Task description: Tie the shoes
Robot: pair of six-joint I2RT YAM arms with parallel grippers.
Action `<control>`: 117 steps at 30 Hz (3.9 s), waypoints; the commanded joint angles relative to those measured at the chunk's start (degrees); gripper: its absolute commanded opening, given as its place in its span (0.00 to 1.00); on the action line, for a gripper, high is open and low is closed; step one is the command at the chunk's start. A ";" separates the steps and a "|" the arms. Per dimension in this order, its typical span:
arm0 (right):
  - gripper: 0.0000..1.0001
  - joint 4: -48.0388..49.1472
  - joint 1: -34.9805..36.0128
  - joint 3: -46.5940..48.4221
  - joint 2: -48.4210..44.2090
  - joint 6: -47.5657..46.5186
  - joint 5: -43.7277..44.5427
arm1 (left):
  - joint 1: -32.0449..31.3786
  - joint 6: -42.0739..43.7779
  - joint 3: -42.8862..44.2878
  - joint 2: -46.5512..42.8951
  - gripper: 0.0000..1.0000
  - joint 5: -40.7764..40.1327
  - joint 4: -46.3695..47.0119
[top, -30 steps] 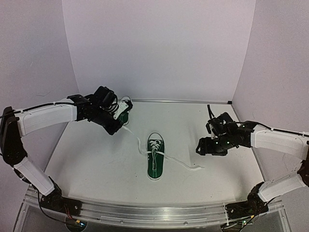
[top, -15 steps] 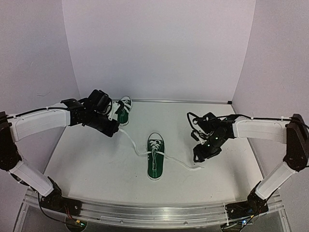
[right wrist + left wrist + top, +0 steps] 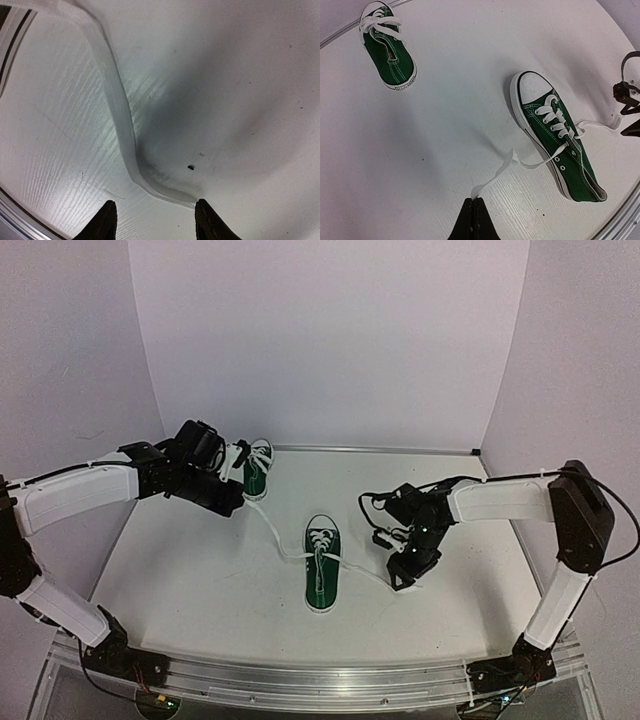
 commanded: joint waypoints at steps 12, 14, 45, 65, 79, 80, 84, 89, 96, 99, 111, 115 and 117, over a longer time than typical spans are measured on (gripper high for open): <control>0.37 -5.68 3.86 2.63 8.39 -5.45 7.64 | 0.43 -1.05 -0.34 -2.90 0.00 2.15 1.91; 0.23 -6.11 4.54 2.12 8.26 -4.09 9.49 | 0.74 -1.53 -0.67 -3.44 0.00 1.77 2.27; 0.00 33.41 4.87 1.10 8.81 21.28 -14.02 | -11.75 -9.69 -10.15 23.19 0.00 13.34 28.53; 0.00 36.75 9.73 -4.56 5.61 23.72 -16.26 | -21.91 -9.45 -9.58 23.20 0.00 10.63 28.90; 0.00 36.48 14.31 -5.21 7.58 25.54 -15.43 | -23.43 -8.25 -10.32 22.42 0.00 9.35 26.95; 0.00 36.52 14.74 -5.55 7.21 25.97 -15.28 | -23.58 -8.38 -10.51 22.06 0.00 9.35 26.85; 0.00 36.56 17.24 -7.05 5.20 27.57 -14.64 | -23.66 -9.37 -13.03 18.77 0.00 8.30 26.55; 0.00 33.52 16.79 -9.90 -2.30 28.75 -8.19 | -22.95 -12.11 -15.73 9.81 0.00 0.53 22.77; 0.00 28.89 5.86 -17.10 -17.71 31.81 -1.33 | -11.38 -18.34 -18.72 -6.02 0.00 -5.56 16.02; 0.00 26.54 1.77 -18.86 -23.01 32.65 1.54 | -7.93 -18.81 -18.92 -11.12 0.00 -9.62 12.29; 0.00 18.68 -3.06 -23.00 -32.87 36.37 9.55 | 2.19 -25.55 -23.42 -22.16 0.00 -20.25 1.70; 0.00 18.63 -3.20 -24.38 -31.99 36.55 9.72 | 4.27 -25.75 -24.09 -23.11 0.00 -20.67 0.84; 0.00 18.63 -3.20 -24.84 -31.52 36.67 10.18 | 4.92 -26.01 -24.21 -23.01 0.00 -21.00 0.46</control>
